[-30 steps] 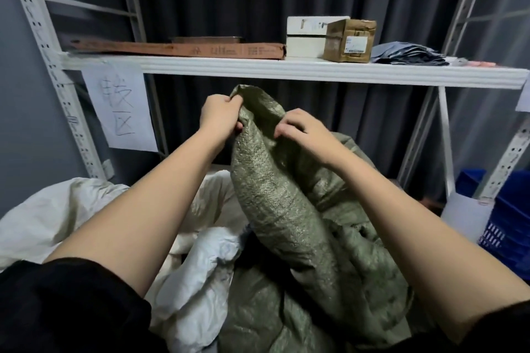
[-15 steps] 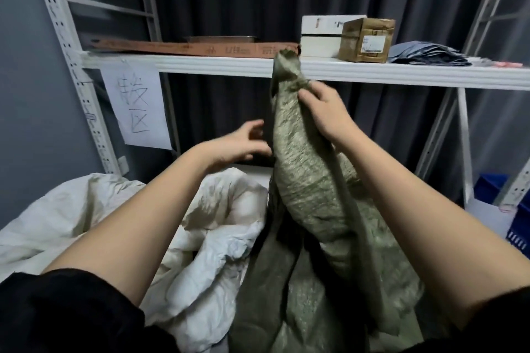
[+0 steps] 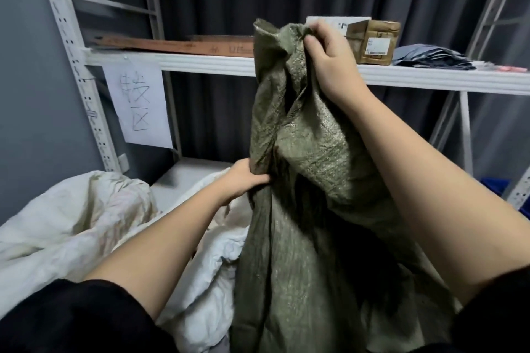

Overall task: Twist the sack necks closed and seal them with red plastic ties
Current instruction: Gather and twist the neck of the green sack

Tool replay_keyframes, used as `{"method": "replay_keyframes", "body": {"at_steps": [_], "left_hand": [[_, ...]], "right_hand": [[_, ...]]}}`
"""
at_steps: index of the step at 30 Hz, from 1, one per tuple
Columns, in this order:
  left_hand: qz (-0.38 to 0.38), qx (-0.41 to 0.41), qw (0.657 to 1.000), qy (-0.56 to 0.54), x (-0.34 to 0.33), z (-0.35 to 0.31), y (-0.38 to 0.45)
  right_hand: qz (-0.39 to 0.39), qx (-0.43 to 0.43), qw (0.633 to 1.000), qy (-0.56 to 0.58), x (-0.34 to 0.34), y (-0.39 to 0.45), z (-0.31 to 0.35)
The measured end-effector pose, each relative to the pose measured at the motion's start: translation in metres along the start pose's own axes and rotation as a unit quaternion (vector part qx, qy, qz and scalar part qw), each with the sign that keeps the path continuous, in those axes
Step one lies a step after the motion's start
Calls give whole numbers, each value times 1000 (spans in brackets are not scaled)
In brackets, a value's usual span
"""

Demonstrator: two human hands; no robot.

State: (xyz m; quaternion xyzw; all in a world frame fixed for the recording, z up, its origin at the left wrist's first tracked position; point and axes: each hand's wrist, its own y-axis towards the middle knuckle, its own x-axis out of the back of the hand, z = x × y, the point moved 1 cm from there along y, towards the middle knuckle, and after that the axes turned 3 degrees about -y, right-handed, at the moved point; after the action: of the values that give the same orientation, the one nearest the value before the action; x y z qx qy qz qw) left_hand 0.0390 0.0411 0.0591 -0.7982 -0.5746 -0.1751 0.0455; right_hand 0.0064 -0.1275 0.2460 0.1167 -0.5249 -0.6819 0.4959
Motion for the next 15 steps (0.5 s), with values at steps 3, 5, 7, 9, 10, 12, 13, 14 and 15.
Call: {"method": "replay_keyframes", "body": {"at_steps": [3,5,7,9,10,12,13,14,15], "left_hand": [[-123,24,991,54,12,8,-5],[-171,52,980,86,24,10,-10],[-153,81,981,90,41,11,-11],[-98,108,988,55,61,11,-13],[-79,124,989,17,69,9,-15],[-68,147,985,-62,75,3,-20],[-72,147,982,-90,74,1,-20],[-77,141,981,-109,71,0,-18],[-84,130,979,-134,68,0,-16]], "right_hand": [[4,-10,998,-57,3,-4,-17],[23,-31,997,-66,0,-8,-31],[52,-56,994,-78,-4,-10,-46],[73,-94,991,-54,-4,-9,-54],[81,-115,990,-34,-3,-8,-54],[101,-149,984,2,-1,-9,-51],[116,-161,979,36,-2,-12,-46],[135,-170,974,65,-5,-15,-43],[159,-176,967,97,-10,-20,-37]]}}
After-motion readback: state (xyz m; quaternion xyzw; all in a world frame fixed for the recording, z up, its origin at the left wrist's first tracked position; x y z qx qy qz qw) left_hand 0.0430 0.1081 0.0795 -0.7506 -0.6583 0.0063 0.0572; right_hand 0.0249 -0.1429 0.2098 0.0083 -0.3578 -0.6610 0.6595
